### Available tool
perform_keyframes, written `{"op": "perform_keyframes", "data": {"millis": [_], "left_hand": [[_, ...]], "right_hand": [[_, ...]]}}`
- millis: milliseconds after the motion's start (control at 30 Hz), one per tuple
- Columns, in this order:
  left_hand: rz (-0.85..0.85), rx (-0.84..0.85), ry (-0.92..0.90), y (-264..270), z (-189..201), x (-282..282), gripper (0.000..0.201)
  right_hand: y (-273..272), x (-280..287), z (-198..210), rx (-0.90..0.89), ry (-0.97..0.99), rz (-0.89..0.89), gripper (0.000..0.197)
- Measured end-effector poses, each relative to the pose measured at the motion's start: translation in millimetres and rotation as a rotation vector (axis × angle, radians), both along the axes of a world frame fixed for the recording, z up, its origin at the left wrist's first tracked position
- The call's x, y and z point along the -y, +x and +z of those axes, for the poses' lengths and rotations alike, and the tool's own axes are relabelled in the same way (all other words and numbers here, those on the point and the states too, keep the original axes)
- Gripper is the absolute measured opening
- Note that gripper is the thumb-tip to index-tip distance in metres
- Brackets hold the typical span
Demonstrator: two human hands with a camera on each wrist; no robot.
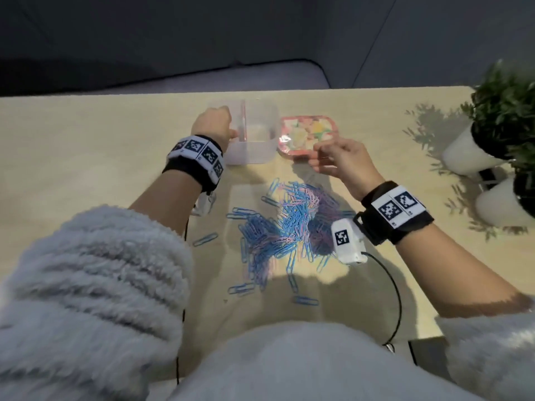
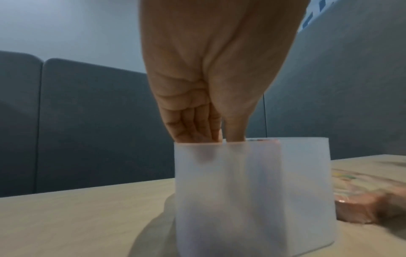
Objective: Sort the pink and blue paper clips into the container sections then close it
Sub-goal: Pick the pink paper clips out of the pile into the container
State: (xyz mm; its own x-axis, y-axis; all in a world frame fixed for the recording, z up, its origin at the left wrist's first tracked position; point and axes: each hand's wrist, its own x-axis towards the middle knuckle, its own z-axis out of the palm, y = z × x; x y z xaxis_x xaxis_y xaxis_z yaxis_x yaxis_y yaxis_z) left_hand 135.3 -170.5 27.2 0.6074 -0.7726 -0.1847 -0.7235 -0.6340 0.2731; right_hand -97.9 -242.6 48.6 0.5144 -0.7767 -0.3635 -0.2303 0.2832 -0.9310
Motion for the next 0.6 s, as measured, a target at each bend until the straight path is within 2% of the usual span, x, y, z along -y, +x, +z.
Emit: {"op": "perform_keyframes", "data": {"millis": [100,200,267,300,333,400,467,533,600], "left_hand": [[0.036,-0.018,-0.075,2.0,-3.2,-0.7,0.019],[0.032,0.023,-0.301,-11.2,1.3,-10.7,0.025],[-0.078,0.124,-0.490,-34.4,-2.3,-21.7,0.031],[-0.177,0.136,-0.510,-51.3,-6.9,-27.2,0.031],[-0.297,0.098,-0.463,-69.5,-15.0,-31.7,0.031],[-0.523,-0.044,-0.236,-106.7,-35.9,-40.0,0.027],[-0.677,-0.103,-0.025,-134.1,-57.0,-50.2,0.039],[-0.742,-0.083,0.042,-148.5,-71.3,-62.9,0.049],[-0.744,-0.034,0.020,-149.8,-75.9,-76.3,0.046]], "right_hand": [[-41.7,10.4,-25.6,-0.148,-0.090,-0.023,0.024],[-64.5,11.0,-53.1,-0.337,-0.272,0.054,0.026],[-70.1,5.3,-66.6,-0.469,-0.411,0.169,0.017],[-71.0,0.4,-71.0,-0.519,-0.474,0.234,0.017],[-70.5,-4.3,-76.2,-0.557,-0.548,0.311,0.022],[-67.1,-17.3,-81.2,-0.616,-0.674,0.482,0.033],[-64.7,-31.1,-82.6,-0.662,-0.768,0.595,0.038],[-66.0,-43.4,-83.2,-0.679,-0.841,0.651,0.040],[-72.2,-49.5,-85.3,-0.661,-0.862,0.681,0.038]]}}
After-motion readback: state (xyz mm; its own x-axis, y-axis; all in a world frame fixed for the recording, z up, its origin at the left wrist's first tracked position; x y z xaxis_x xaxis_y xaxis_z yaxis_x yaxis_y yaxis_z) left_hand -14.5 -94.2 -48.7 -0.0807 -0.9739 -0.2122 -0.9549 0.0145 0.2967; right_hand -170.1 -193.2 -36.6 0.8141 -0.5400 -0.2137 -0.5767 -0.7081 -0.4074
